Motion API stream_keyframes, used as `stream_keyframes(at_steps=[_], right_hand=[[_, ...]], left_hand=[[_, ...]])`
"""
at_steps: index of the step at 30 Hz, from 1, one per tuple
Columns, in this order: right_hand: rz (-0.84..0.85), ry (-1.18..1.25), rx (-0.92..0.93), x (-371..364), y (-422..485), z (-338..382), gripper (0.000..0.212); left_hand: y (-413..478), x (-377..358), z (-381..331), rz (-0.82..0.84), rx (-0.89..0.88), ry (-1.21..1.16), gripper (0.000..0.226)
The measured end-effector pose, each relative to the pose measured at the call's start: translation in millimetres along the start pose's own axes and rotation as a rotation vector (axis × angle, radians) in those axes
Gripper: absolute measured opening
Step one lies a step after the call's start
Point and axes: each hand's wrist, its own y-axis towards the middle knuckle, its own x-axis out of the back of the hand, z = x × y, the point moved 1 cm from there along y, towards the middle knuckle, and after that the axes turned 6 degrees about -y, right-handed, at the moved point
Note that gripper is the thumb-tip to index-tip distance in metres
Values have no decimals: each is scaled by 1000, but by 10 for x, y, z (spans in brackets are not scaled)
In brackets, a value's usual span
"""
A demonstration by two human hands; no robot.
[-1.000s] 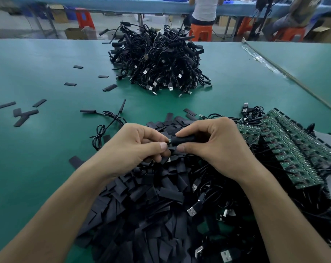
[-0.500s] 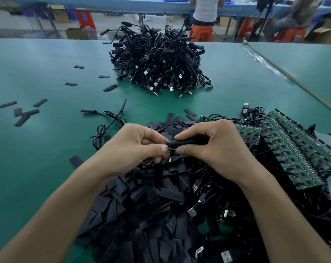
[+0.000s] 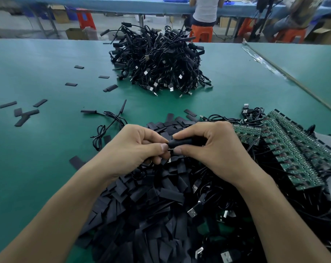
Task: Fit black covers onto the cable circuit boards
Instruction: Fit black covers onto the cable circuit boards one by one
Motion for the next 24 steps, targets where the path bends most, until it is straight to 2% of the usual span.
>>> stream_keyframes(at_steps=[6,10,16,24], right_hand=[[-94,53,-65,10,10,-44,41],[-192,130,-90,16,29,-73,28],[-182,229,-86,-16,42,-65,31],[-172,340,-100,-56,56,-50,25]], left_hand=[[-3,5,-9,-24,-5,-38,9],[4,-4,-10,-80,8,-117,7],[8,-25,-9,-119,-14,-147,9],[7,-25,-17,-154,-95,-135,11]])
